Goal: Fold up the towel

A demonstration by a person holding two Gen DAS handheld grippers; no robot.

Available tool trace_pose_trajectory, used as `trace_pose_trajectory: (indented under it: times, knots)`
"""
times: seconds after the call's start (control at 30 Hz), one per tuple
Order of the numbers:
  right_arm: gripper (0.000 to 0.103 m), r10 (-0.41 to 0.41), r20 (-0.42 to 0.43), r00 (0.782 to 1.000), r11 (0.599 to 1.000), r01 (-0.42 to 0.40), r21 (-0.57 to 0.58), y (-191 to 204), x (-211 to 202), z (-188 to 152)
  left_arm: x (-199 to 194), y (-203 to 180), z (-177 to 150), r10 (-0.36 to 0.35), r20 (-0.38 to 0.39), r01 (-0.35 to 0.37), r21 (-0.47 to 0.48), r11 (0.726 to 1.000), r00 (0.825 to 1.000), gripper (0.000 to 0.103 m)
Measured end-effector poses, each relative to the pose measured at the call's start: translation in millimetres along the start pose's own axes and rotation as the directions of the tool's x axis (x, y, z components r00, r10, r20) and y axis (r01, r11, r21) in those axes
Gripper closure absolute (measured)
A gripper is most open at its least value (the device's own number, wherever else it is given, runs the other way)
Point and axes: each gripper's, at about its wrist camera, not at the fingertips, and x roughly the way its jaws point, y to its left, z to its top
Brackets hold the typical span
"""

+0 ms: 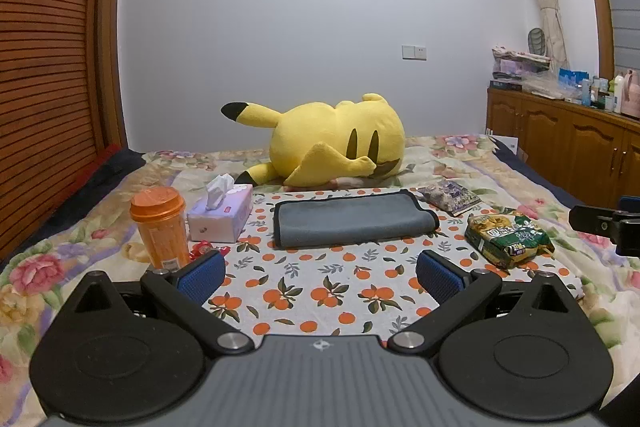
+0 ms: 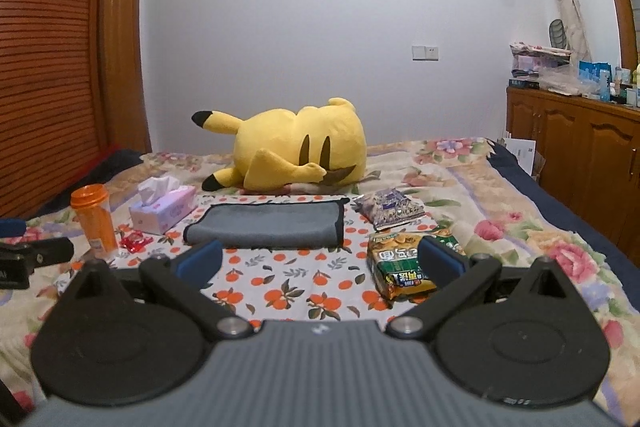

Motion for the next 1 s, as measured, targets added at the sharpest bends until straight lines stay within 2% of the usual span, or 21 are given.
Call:
trace_pose_trajectory:
  times: [1.0]
  knots:
    - [0.000,0.000,-0.004,1.000,1.000,0.000,0.003,0.4,1.1,0.2,1.2,2.7,-1.8,-0.001,-0.012,0.001,-0.008,1.000,1.000,0.000]
